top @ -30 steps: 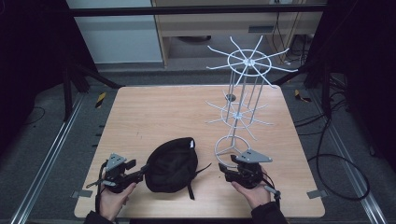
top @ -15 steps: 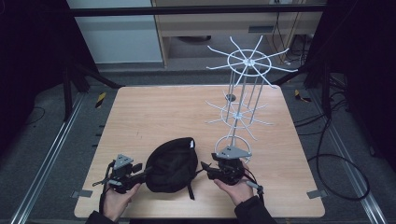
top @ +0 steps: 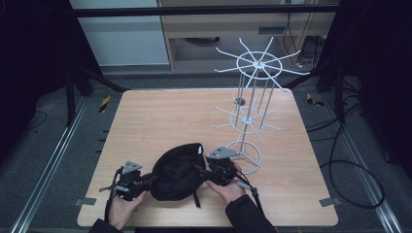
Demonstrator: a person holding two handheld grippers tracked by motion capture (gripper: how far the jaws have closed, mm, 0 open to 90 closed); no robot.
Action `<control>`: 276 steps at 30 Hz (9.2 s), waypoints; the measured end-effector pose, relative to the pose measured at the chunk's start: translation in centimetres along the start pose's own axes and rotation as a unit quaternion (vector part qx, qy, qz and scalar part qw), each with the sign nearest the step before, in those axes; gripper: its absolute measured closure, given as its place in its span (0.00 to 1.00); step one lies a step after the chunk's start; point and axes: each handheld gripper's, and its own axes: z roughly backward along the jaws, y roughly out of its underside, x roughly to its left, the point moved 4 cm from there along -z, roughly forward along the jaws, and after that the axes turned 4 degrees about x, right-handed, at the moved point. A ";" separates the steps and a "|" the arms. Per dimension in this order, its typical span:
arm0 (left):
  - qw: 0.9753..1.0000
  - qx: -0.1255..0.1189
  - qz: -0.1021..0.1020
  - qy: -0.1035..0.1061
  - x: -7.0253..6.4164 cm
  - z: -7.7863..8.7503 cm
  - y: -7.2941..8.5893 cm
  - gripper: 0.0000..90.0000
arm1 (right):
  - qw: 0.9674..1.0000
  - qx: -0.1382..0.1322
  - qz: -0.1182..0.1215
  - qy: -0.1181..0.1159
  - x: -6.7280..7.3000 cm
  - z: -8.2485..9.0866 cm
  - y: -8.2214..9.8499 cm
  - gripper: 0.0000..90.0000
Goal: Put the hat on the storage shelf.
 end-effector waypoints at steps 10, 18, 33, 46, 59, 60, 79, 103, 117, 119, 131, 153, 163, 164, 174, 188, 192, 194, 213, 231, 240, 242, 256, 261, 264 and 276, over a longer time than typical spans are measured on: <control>1.000 -0.003 -0.003 -0.006 -0.3 0.0 0.2 0.80 | 1.000 0.030 -0.009 0.003 0.0 -1.9 0.5 0.54; 1.000 -0.004 -0.010 -0.010 -0.5 0.0 0.3 0.80 | 0.999 0.026 -0.021 0.006 0.0 -2.5 0.3 0.46; 1.000 -0.012 -0.007 -0.002 -0.7 0.4 0.3 0.80 | 0.998 0.057 -0.034 -0.018 -0.7 -2.1 1.3 0.92; 1.000 -0.014 0.005 -0.024 -1.0 -0.8 -0.5 0.89 | 0.993 -0.040 0.083 -0.076 2.6 1.6 -0.1 0.93; 0.998 -0.031 0.021 -0.043 0.2 -1.5 -1.7 0.91 | 0.991 -0.006 0.073 -0.108 3.1 1.3 3.1 0.93; 0.998 -0.033 0.020 -0.043 0.1 -1.5 -1.6 0.90 | 0.992 -0.005 0.073 -0.108 3.1 1.3 3.2 0.93; 0.992 -0.115 -0.023 0.046 -3.3 2.9 -4.3 0.54 | 0.993 -0.010 0.059 -0.097 2.5 1.2 3.7 0.92; 0.987 -0.078 -0.082 0.113 -10.4 -0.4 -7.9 0.46 | 0.994 -0.010 0.062 -0.092 2.7 1.2 3.7 0.92; 0.992 -0.036 -0.087 0.084 -11.7 -3.1 -7.7 0.50 | 0.991 -0.007 0.081 -0.102 3.5 1.2 3.7 0.92; 0.993 -0.031 -0.084 0.082 -11.6 -3.3 -7.6 0.54 | 0.991 -0.006 0.083 -0.103 3.6 1.1 3.7 0.92; 0.991 -0.035 -0.077 0.100 -12.0 -2.6 -7.3 0.87 | 0.991 -0.007 0.077 -0.109 3.8 1.2 3.7 0.85; 0.982 -0.129 -0.068 0.124 -9.2 4.0 -7.8 0.89 | 0.992 -0.072 0.034 -0.098 0.7 6.2 2.5 0.69; 0.972 -0.165 -0.093 0.136 -11.0 6.0 -8.2 0.89 | 0.990 -0.071 0.032 -0.115 1.9 4.8 1.7 0.51; 0.972 -0.167 -0.095 0.138 -11.2 6.1 -8.2 0.89 | 0.991 -0.071 0.032 -0.111 1.8 4.7 1.7 0.50; 0.966 -0.168 -0.118 0.158 -12.8 6.3 -7.9 0.90 | 0.991 -0.072 0.016 -0.115 1.7 4.2 1.4 0.77; 0.959 -0.200 -0.133 0.150 -12.7 7.7 -8.2 0.88 | 0.990 -0.114 0.067 -0.049 1.5 7.4 -0.4 0.95; 0.964 -0.190 -0.134 0.133 -12.0 7.6 -7.7 0.87 | 0.989 -0.108 0.093 -0.029 1.9 8.0 -1.0 0.96; 0.966 -0.181 -0.135 0.123 -11.5 7.5 -7.2 0.87 | 0.990 -0.098 0.102 -0.026 2.2 7.7 -1.1 0.96; 0.987 -0.128 -0.063 0.070 -3.1 7.6 -2.2 0.87 | 0.989 -0.055 0.129 -0.040 7.5 2.1 -3.9 0.72; 0.996 -0.084 -0.032 0.008 1.6 5.5 -0.4 0.86 | 0.995 -0.048 0.077 -0.034 2.3 3.3 2.0 0.46; 0.999 -0.038 -0.011 -0.032 4.2 3.5 0.8 0.74 | 0.998 -0.047 0.049 0.000 -1.1 4.5 4.9 0.43; 0.999 -0.016 -0.009 -0.039 4.6 3.0 1.2 0.68 | 0.998 -0.052 0.046 0.003 -1.3 4.7 4.8 0.43; 0.995 -0.029 -0.034 -0.085 3.9 4.2 0.8 0.41 | 0.997 -0.060 0.035 0.022 -2.7 6.0 5.2 0.43; 0.994 -0.060 -0.049 -0.071 3.5 5.0 -0.5 0.40 | 0.997 -0.065 0.026 0.034 -3.7 7.2 5.6 0.44; 0.994 -0.071 -0.052 -0.067 3.6 5.4 -1.4 0.42 | 0.997 -0.067 0.017 0.039 -4.2 7.6 5.9 0.44; 0.991 -0.088 -0.085 -0.062 2.6 5.4 -5.8 0.48 | 0.992 -0.066 -0.039 0.098 -9.4 11.4 8.1 0.45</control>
